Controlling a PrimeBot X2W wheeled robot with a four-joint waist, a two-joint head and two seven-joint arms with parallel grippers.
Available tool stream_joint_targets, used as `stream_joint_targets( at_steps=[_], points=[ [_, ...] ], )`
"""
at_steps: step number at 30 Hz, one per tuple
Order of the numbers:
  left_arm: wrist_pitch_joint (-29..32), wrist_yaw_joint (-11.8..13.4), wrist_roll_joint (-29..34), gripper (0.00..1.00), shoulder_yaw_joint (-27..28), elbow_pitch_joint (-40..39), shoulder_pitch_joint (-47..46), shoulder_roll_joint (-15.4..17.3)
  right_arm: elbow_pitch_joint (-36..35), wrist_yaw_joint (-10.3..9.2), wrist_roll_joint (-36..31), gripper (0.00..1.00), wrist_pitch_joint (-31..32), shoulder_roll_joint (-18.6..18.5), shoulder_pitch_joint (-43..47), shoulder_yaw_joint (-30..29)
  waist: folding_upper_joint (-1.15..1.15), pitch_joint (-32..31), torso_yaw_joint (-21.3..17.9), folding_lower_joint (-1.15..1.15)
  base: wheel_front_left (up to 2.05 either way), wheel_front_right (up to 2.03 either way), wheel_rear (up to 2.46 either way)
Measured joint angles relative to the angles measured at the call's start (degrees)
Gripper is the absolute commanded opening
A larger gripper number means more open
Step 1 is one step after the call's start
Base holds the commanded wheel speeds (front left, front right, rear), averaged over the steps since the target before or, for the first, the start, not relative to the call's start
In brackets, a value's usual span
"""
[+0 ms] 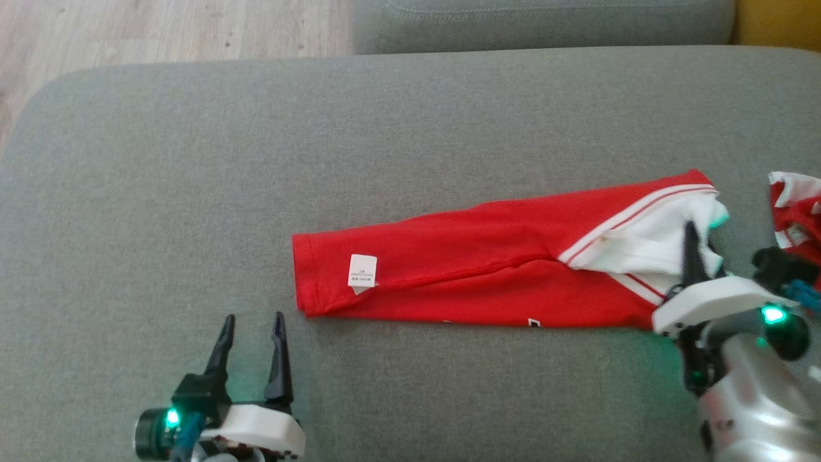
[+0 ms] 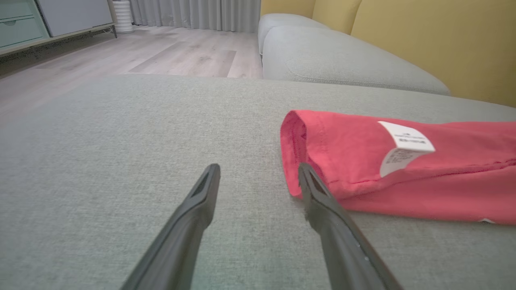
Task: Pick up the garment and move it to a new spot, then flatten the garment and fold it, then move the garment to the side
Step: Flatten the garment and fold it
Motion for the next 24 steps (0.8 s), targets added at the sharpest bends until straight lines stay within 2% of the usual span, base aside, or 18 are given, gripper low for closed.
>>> stream_joint_targets(
  at_steps=[4,10,24],
  points=[
    [0.0,0.0,-0.6,1.0,-1.7,0.2,0.0,0.0,-6.0,0.0,-0.6,0.0,0.0,2.8,1.7,1.8,0.0,-0.5,-0.1,0.0,0.0,0.0,0.0],
    [0.0,0.0,-0.7,1.0,-3.5,0.6,0.0,0.0,-13.2,0.0,3.2,0.0,0.0,4.5,2.3,11.9,0.0,-0.2,2.5,0.0,0.0,0.0,0.0],
    [0.0,0.0,-1.1,1.0,-6.6,1.2,0.0,0.0,-14.8,0.0,15.6,0.0,0.0,4.6,0.4,33.5,0.0,0.3,15.6,0.0,0.0,0.0,0.0]
  ],
)
